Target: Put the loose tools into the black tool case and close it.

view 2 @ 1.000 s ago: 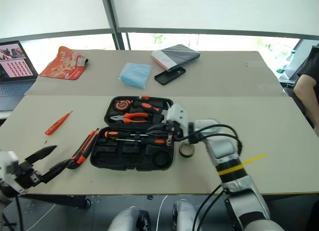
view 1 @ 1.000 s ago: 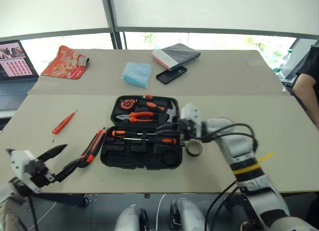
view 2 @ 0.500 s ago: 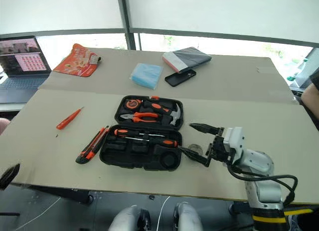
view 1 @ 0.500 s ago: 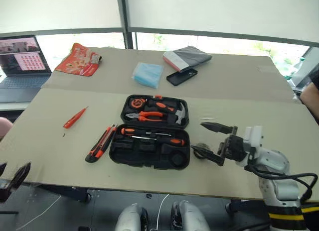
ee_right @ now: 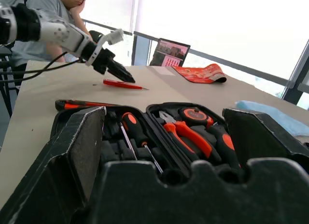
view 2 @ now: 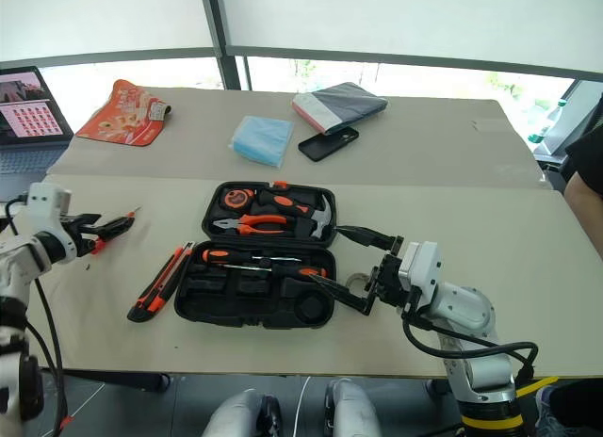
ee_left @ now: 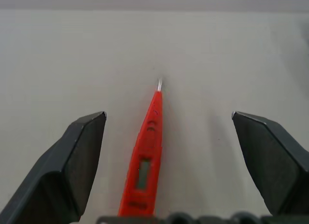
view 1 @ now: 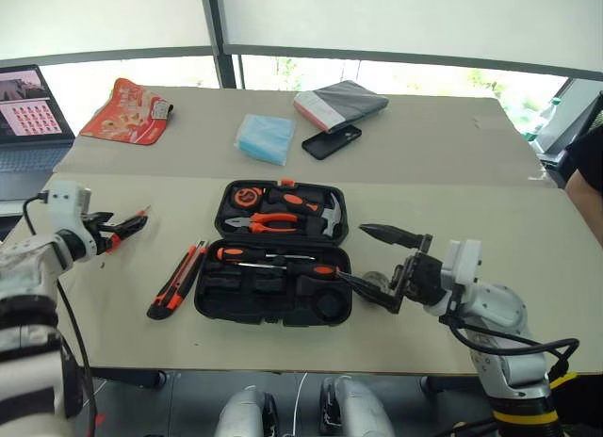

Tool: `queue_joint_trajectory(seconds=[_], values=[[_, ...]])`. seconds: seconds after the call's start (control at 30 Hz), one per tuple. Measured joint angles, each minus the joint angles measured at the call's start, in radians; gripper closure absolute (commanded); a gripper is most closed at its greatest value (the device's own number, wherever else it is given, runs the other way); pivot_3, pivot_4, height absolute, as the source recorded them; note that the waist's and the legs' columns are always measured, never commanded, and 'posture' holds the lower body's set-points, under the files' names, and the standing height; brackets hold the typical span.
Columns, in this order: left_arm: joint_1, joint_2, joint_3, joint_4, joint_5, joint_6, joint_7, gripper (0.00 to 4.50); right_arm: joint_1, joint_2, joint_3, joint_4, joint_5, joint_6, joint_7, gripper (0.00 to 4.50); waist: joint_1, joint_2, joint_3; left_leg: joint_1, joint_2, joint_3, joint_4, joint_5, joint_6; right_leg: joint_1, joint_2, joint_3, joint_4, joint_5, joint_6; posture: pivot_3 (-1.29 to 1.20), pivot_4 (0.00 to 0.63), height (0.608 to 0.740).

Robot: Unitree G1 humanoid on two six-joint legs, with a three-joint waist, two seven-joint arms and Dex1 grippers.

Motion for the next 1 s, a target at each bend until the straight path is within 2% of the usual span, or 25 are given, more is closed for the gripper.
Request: queue_joint_trajectory(seconds=[0.1, 0.3, 0.4, 0.6, 0.7, 0.9, 1.0], values=[[-0.110, 0.000, -0.069, 0.150, 0.088, -0.024, -0.034, 0.00, -0.005, -0.003, 0.007, 0.000, -0.007, -0.002, -0.010, 0.01, 0.001, 0.000, 0.000, 0.001, 0.000, 0.000, 0.000, 0.000, 0.000, 0.000, -0.001, 0.001, 0.001, 0.000, 0.001, 0.00, 0.150, 0.740], [-0.193, 0.021, -0.169, 0.250, 0.206, -0.025, -0.116, 0.00, -0.004, -0.017, 0.013, -0.032, -0.010, -0.002, -0.042, 0.01, 0.000, -0.001, 0.000, 0.002, 0.000, 0.001, 0.001, 0.000, 0.000, 0.001, -0.003, 0.005, 0.003, -0.001, 0.001, 0.00, 0.150, 0.740], [-0.192, 0.036, -0.186, 0.257, 0.235, -0.038, -0.147, 0.71, -0.003, -0.028, 0.012, -0.059, -0.009, -0.001, -0.055, 0.00, -0.003, -0.001, 0.000, 0.004, 0.000, 0.001, 0.001, 0.000, 0.000, 0.001, -0.004, 0.006, 0.004, -0.001, 0.001, 0.00, 0.150, 0.740], [-0.145, 0.049, -0.155, 0.274, 0.235, -0.097, -0.141, 3.05, 0.013, -0.046, 0.013, -0.065, -0.008, -0.001, -0.062, 0.00, -0.001, -0.001, 0.000, 0.006, 0.000, 0.000, 0.003, 0.000, 0.001, 0.001, -0.009, 0.009, 0.011, -0.001, 0.000, 0.00, 0.150, 0.740], [-0.121, 0.037, -0.123, 0.275, 0.222, -0.133, -0.136, 4.02, 0.009, -0.057, 0.013, -0.063, -0.008, 0.000, -0.061, 0.00, 0.002, -0.001, 0.000, 0.007, 0.000, 0.000, 0.003, 0.000, 0.001, 0.002, -0.010, 0.009, 0.012, -0.002, 0.000, 0.00, 0.150, 0.740], [-0.089, 0.011, -0.041, 0.292, 0.173, -0.232, -0.158, 4.03, -0.009, -0.063, 0.015, -0.041, -0.008, 0.000, -0.055, 0.00, 0.008, -0.001, 0.000, 0.005, -0.001, -0.002, 0.005, 0.001, 0.001, 0.002, -0.015, 0.006, 0.013, -0.001, 0.000, 0.00, 0.150, 0.740], [-0.085, 0.003, 0.005, 0.276, 0.116, -0.304, -0.263, 4.03, -0.009, -0.076, 0.015, -0.025, -0.006, 0.000, -0.045, 0.00, 0.011, -0.005, 0.001, -0.001, -0.001, -0.004, 0.009, 0.002, 0.003, 0.000, -0.014, 0.003, 0.013, -0.001, -0.001, 0.00, 0.150, 0.740]])
